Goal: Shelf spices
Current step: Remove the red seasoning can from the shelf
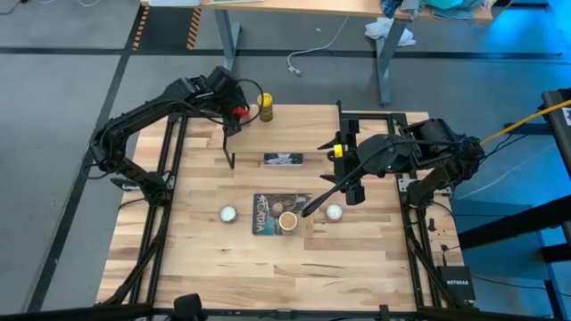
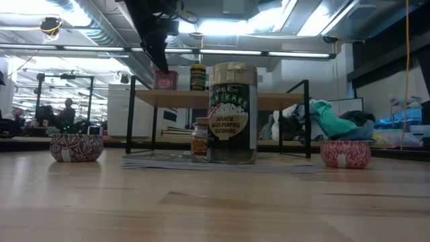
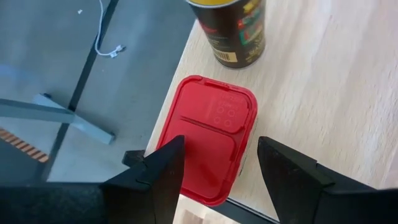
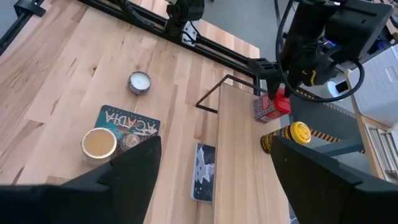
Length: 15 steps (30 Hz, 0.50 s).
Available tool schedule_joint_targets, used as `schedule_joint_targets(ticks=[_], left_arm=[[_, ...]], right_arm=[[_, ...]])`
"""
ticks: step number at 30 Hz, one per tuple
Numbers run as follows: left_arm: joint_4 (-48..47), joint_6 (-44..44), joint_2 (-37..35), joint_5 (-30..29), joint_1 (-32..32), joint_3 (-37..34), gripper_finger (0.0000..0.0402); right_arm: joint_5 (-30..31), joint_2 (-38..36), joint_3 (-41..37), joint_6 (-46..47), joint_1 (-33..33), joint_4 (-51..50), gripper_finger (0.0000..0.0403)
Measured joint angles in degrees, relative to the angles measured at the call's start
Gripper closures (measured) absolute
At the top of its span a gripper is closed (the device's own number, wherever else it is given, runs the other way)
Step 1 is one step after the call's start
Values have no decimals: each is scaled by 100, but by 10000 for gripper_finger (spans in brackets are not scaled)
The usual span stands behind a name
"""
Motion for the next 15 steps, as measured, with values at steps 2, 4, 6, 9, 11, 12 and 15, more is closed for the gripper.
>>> schedule_joint_targets(ticks=[2,4,6,9,11,12,15], left_arm=[[-3,119,-15,-48,-46,-2,205],[-57,248,-20,-56,-63,-2,205],[-143,352,-28,-54,-63,-2,205],[-181,417,-32,-41,-102,-2,205],[-181,459,-32,-9,-106,-2,205],[-181,458,-32,59,-104,-2,205],[-173,423,-32,180,-104,-2,205]], right_arm=[[0,0,-2,0,0,2,95],[0,0,-2,2,0,2,95],[1,0,-1,4,0,2,95],[-4,0,-2,7,0,2,95],[-4,0,-2,4,0,2,95],[-4,0,-2,3,0,2,95],[-7,0,-2,2,0,2,95]])
